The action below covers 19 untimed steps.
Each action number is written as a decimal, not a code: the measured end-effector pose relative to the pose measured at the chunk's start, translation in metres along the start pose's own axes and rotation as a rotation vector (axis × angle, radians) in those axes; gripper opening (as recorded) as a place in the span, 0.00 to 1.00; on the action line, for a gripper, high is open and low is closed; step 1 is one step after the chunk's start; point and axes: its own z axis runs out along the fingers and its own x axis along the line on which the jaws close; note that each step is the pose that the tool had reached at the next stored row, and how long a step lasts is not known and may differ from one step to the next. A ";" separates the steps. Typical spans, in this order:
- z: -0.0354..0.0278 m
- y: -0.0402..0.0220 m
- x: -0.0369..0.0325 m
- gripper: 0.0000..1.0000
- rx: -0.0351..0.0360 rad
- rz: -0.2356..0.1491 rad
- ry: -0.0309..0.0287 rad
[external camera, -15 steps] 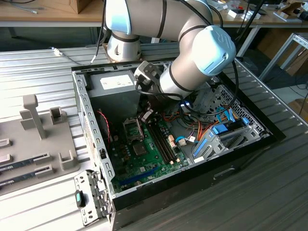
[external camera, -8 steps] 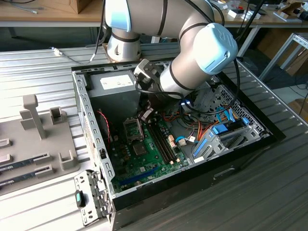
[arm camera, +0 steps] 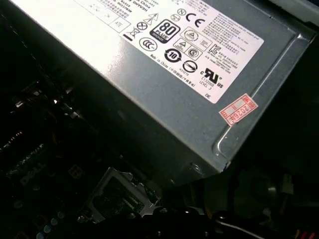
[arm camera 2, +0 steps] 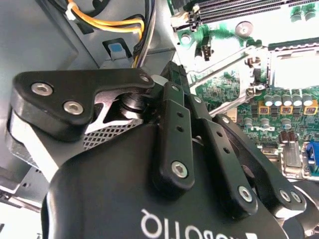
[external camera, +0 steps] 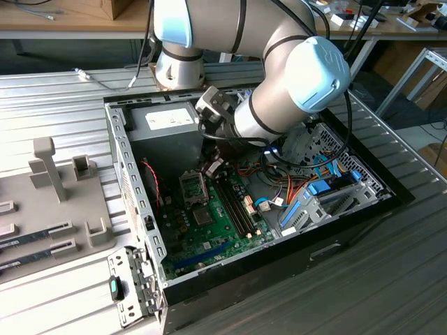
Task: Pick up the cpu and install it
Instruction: 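Close the cpu cover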
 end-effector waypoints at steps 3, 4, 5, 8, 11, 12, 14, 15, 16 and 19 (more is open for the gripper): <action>-0.0016 -0.0009 0.0012 0.11 -0.0074 -0.006 -0.0038; -0.0027 -0.0013 0.0017 0.11 -0.0103 -0.008 -0.0055; -0.0051 -0.0014 0.0025 0.11 -0.0139 -0.012 -0.0074; -0.0078 -0.0011 0.0029 0.11 -0.0165 -0.014 -0.0088; -0.0109 -0.0003 0.0030 0.11 -0.0184 -0.016 -0.0094; -0.0118 -0.0002 0.0032 0.11 -0.0193 -0.017 -0.0098; -0.0137 -0.0006 0.0040 0.11 -0.0220 -0.020 -0.0109; -0.0143 -0.0018 0.0051 0.11 -0.0221 -0.020 -0.0108; -0.0155 -0.0044 0.0076 0.11 -0.0222 -0.020 -0.0107; -0.0167 -0.0067 0.0098 0.11 -0.0231 -0.021 -0.0113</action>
